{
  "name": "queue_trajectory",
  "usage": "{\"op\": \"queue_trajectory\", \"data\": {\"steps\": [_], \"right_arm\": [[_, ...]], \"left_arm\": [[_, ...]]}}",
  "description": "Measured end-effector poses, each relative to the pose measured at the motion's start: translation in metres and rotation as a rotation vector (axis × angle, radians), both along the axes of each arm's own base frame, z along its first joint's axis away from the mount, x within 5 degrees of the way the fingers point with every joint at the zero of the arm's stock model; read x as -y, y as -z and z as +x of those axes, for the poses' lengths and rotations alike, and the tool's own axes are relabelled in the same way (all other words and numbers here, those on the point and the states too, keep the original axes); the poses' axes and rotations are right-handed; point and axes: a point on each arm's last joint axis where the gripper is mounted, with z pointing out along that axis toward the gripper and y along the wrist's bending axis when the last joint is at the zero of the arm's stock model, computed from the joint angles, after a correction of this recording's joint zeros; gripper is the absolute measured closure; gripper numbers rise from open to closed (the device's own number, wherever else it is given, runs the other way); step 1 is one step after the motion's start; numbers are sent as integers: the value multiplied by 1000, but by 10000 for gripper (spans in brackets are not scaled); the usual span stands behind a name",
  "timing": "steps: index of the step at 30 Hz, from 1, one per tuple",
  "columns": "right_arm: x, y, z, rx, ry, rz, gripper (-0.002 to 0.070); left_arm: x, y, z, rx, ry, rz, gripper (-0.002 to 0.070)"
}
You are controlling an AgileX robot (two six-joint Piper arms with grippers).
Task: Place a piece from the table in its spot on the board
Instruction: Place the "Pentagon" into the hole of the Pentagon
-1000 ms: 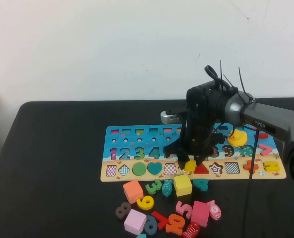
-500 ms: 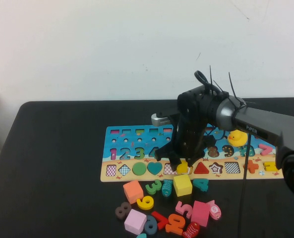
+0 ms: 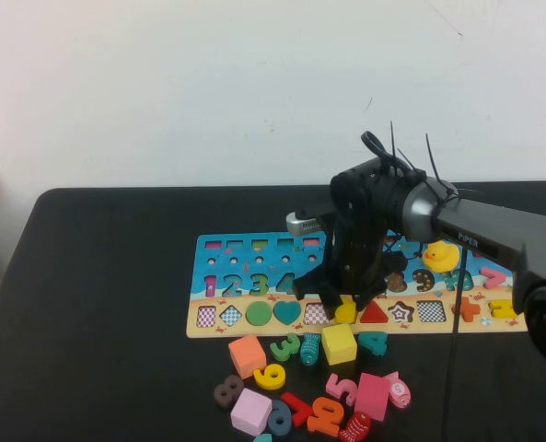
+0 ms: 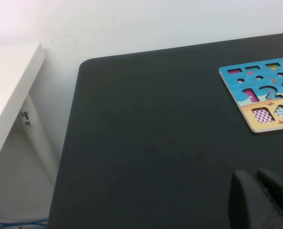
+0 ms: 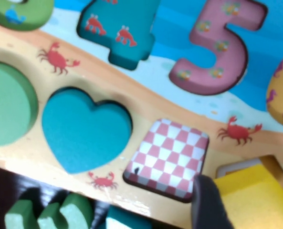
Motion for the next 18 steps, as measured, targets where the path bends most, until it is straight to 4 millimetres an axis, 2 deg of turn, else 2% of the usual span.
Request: {"op": "queue_trajectory", "data": {"steps": [11,18], "right_arm": [[3,0,-1,-11,-6,-33,298],[3,0,-1,-14,10,-32,176]], "left_arm": [[0,0,0,0,0,0,676],[0,0,0,0,1,2,676]]}}
